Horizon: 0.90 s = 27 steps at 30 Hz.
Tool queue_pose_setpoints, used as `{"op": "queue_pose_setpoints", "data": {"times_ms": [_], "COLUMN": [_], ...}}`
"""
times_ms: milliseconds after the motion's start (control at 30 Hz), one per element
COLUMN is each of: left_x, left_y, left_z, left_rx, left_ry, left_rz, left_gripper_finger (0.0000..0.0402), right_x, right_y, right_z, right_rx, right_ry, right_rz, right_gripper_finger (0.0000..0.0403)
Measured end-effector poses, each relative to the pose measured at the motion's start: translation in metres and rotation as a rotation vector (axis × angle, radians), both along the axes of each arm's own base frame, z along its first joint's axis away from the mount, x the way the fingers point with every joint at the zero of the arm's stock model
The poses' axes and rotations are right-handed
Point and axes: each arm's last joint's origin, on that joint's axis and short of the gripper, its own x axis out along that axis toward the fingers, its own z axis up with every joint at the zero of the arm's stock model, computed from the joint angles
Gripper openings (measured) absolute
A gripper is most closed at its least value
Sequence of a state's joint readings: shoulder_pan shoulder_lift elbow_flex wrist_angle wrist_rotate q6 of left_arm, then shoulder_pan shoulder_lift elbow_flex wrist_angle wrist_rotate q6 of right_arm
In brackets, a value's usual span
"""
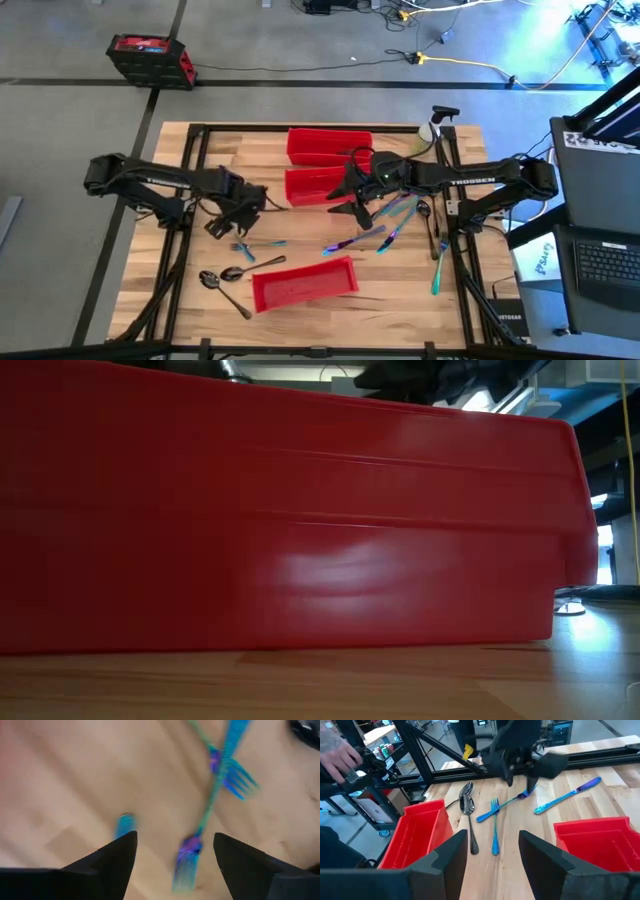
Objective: Sort silverware
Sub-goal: Put the purple fork into the top red bin
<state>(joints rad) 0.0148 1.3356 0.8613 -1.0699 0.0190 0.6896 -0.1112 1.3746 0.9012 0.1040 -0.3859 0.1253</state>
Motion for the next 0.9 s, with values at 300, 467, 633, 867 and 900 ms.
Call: {"op": "queue_pose_setpoints", "data": {"times_ms": [300, 467, 633, 867, 900], "left_x": [-0.009, -0.013, -0.019, -0.024, -0.024], "left_y": [-0.018, -0.024, -0.025, -0.024, -0.024], "left_z": [-0.031, -0.042, -0.056, -0.064, -0.064], "left_rx": [0.038, 0.054, 0.082, 0.141, 0.142], "left_ry": [0.019, 0.007, -0.005, -0.004, -0.006], "left_rz": [0.004, -0.049, -0.094, -0.148, -0.147], "left_gripper_finger": [0.0241, 0.0241, 0.0241, 0.0237, 0.0237], "right_x": [0.000, 0.000, 0.000, 0.000, 0.000], "right_y": [0.000, 0.000, 0.000, 0.000, 0.000], "right_z": [0.000, 0.000, 0.000, 0.000, 0.000], "right_rx": [0.000, -0.002, -0.005, -0.006, -0.005], "right_ry": [0.003, 0.001, 0.001, 0.000, 0.001], "right_rz": [0.000, 0.000, -0.007, -0.008, -0.008], "right_gripper_finger": [0.0161, 0.0161, 0.0161, 0.0161, 0.0161]}}
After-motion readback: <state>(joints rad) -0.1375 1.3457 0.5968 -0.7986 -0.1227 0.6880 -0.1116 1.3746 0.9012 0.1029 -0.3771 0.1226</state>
